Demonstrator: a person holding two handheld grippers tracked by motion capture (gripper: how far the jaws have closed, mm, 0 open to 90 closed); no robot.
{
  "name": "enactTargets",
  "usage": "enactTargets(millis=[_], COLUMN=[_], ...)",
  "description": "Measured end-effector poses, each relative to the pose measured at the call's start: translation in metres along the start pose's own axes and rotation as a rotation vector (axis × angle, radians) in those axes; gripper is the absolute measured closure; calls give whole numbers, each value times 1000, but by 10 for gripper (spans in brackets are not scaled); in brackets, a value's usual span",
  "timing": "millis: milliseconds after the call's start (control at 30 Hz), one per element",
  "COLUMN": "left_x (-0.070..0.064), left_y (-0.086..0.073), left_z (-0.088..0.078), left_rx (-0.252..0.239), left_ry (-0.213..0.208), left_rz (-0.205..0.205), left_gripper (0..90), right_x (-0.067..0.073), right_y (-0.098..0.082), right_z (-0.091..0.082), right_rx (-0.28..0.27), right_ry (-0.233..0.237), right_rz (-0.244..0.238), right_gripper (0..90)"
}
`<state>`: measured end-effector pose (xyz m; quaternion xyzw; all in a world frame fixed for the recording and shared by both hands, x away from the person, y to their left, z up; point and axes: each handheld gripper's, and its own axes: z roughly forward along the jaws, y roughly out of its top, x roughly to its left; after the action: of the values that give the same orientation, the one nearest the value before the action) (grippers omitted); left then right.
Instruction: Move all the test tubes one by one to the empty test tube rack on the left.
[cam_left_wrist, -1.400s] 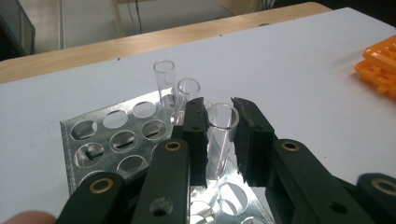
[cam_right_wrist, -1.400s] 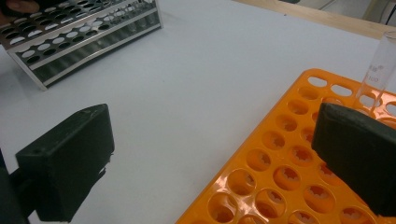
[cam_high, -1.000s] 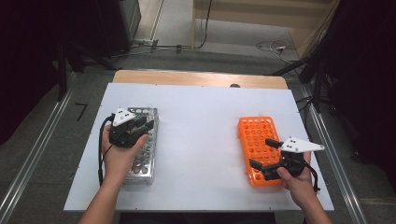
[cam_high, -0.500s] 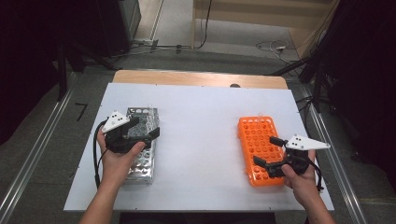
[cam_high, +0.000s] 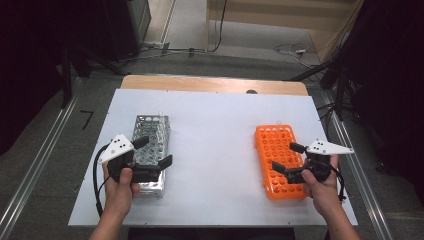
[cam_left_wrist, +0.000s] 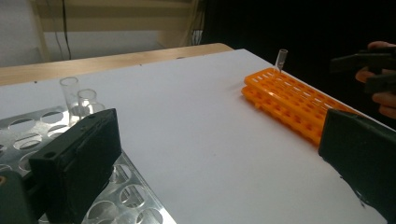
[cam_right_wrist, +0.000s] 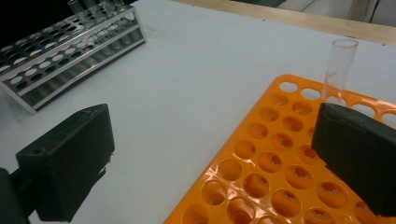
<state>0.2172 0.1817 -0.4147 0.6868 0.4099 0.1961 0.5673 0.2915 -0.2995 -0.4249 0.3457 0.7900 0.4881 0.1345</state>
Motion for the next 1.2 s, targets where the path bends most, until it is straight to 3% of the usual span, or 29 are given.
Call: enactTargets(millis=[200,667,1200], left_x=[-10,-17,-15], left_y=[-5,-16,-17], left_z=[-7,-5,-6], left_rx=[-8,10,8], left_ry=[-25,-45,-34], left_rz=[18,15,5], left_gripper=[0,0,0], right_x=[-9,-34,-61], right_y=[6,17,20], right_z=[3,30,66], right_rx=[-8,58,158], right_ry=[-29,-93,-196], right_rz=[26,36,107], right_gripper=[0,49,261])
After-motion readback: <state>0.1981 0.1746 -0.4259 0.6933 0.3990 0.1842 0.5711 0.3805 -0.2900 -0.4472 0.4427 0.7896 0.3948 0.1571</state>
